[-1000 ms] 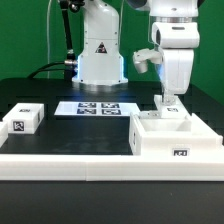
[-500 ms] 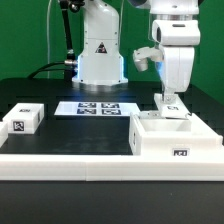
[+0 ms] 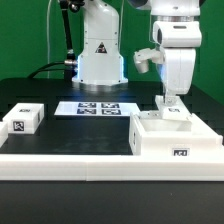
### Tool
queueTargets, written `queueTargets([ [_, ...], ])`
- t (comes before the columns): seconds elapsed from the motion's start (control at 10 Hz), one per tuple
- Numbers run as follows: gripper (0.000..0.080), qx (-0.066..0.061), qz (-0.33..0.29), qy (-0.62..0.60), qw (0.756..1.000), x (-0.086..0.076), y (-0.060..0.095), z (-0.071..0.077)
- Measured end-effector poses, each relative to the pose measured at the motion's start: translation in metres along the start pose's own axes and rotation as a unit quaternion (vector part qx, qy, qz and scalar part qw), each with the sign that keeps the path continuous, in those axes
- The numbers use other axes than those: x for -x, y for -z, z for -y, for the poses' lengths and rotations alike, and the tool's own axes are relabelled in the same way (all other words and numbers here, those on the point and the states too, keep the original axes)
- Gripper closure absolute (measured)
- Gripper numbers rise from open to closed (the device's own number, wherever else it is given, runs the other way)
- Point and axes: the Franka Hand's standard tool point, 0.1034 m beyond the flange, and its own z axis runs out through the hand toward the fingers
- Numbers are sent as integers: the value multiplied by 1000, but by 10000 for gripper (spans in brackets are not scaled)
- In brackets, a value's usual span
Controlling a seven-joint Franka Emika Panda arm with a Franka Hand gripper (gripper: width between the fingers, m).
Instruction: Assemble cabinet
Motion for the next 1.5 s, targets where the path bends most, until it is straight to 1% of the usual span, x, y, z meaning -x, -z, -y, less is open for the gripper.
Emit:
queueTargets([
  [0.1,729,7,-4,0,1000,-1,-1,-1],
  [0.5,729,8,-4,2,1000,-1,-1,-3],
  [0.6,729,9,-6,3,1000,-2,0,-9],
  [0.7,729,7,-5,1,1000,-2,0,-15],
  [0.8,729,2,-4,-2,1000,-2,1,-25],
  [0.9,729,0,-4,-4,1000,-2,1,-33],
  [1.0,729,3,-7,-3,1000,-1,1,-46],
  [1.1,729,8,-12,-2,1000,0,0,-58],
  [1.5,729,9,-12,-4,1000,0,1,-58],
])
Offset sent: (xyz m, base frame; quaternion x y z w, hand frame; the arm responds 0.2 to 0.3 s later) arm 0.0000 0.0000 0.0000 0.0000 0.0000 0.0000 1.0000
